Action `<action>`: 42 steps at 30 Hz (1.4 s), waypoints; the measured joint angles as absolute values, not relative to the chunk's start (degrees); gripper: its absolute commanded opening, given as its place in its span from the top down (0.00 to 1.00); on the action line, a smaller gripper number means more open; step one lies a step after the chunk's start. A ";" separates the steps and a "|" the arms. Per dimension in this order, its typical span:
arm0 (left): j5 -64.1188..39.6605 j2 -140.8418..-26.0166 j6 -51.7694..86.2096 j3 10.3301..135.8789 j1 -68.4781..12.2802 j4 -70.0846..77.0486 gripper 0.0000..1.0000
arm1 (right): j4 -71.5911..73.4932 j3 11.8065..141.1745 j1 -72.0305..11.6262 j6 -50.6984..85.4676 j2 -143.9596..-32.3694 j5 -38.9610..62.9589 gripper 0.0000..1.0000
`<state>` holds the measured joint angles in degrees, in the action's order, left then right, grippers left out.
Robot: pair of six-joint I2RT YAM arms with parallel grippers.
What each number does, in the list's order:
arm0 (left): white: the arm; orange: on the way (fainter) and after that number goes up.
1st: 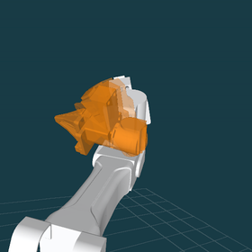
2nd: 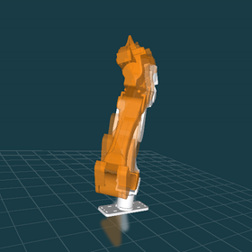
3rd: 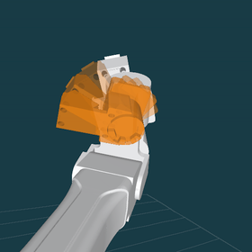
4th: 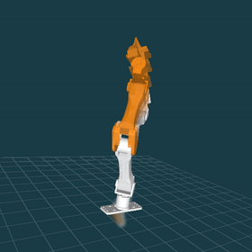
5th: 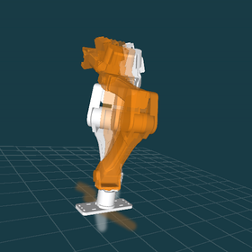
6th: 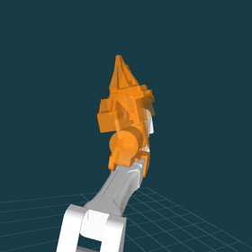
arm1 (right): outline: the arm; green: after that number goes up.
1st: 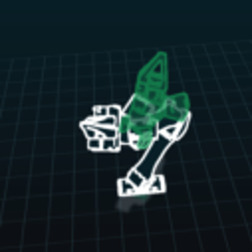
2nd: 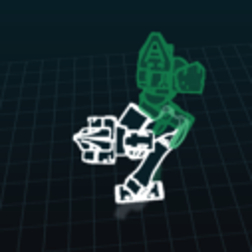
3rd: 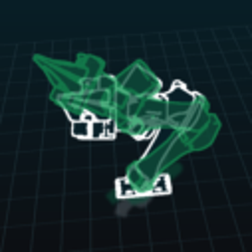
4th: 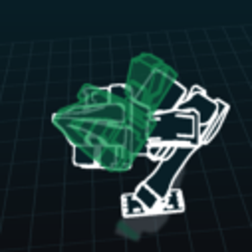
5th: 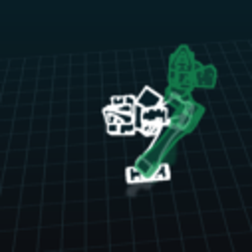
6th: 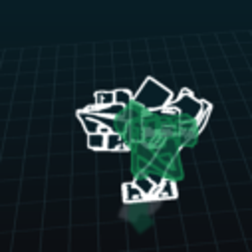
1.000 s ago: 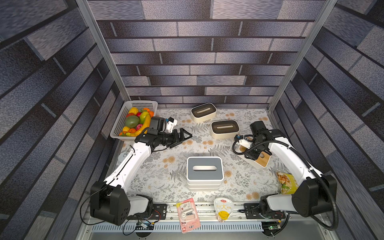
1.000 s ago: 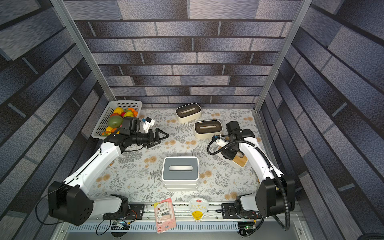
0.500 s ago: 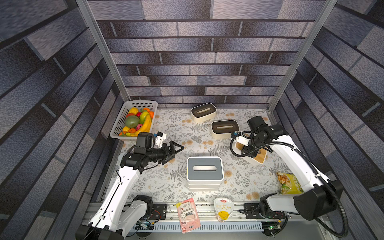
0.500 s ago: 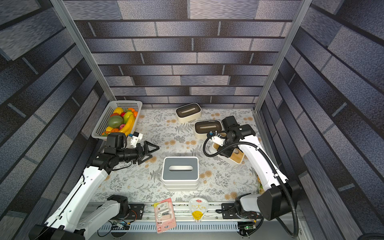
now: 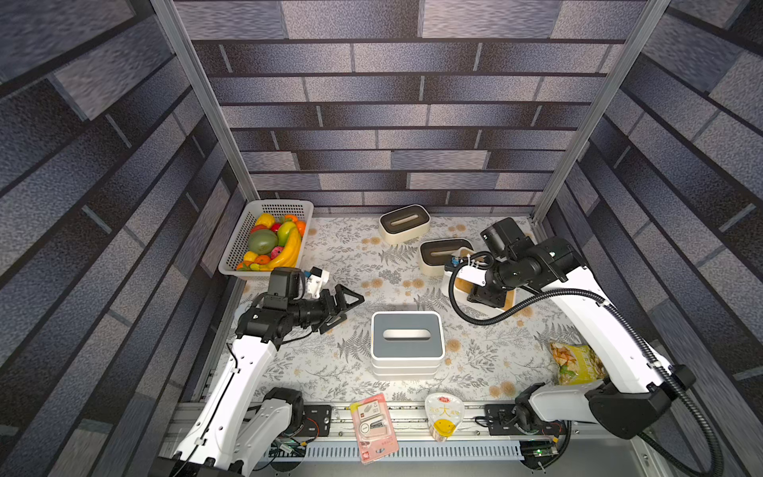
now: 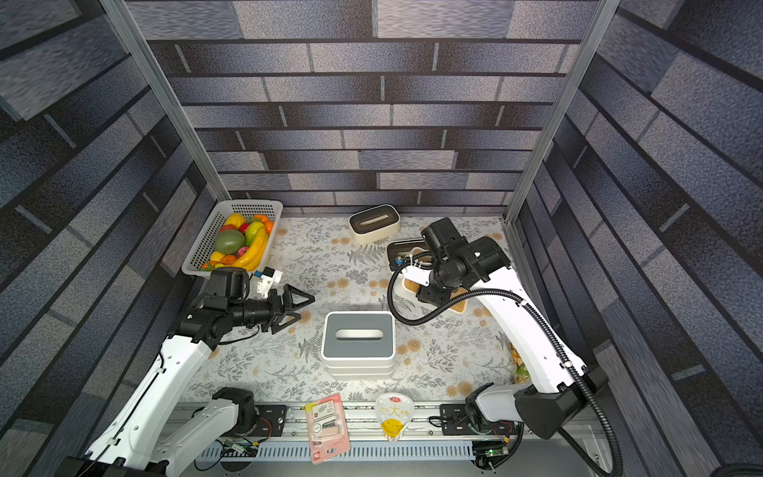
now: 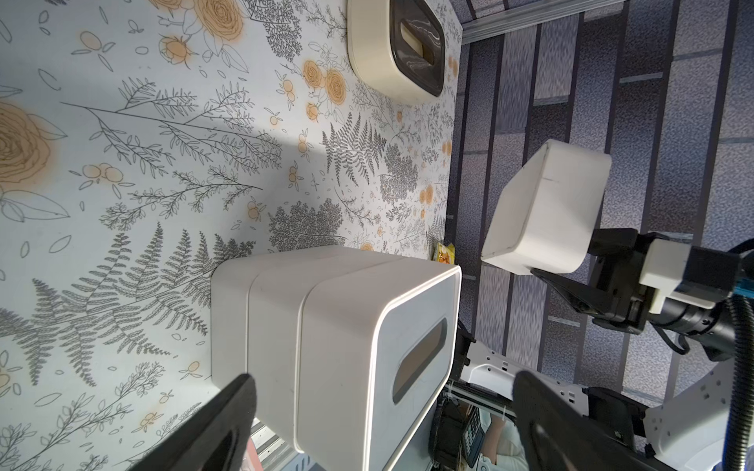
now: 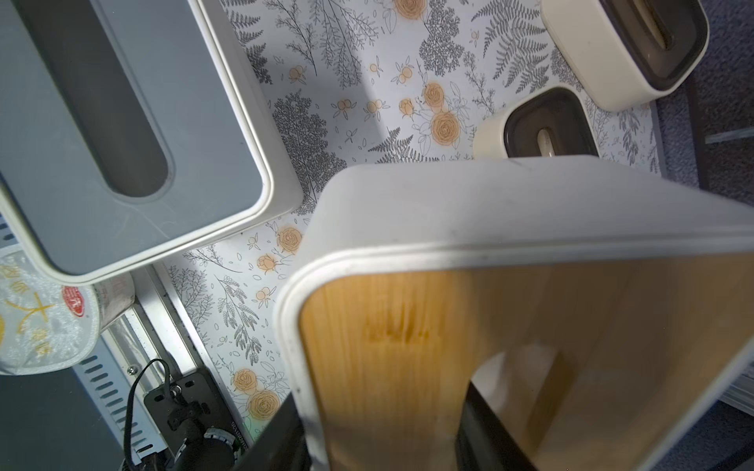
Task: Stack the tissue boxes
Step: Place the tissue box at the tissue box.
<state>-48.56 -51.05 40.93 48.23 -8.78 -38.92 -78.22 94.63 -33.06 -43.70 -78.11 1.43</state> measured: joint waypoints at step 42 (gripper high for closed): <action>-64.53 -45.41 38.33 46.11 -3.27 -42.26 0.00 | -92.31 126.87 -63.48 -26.83 -101.03 -3.25 0.66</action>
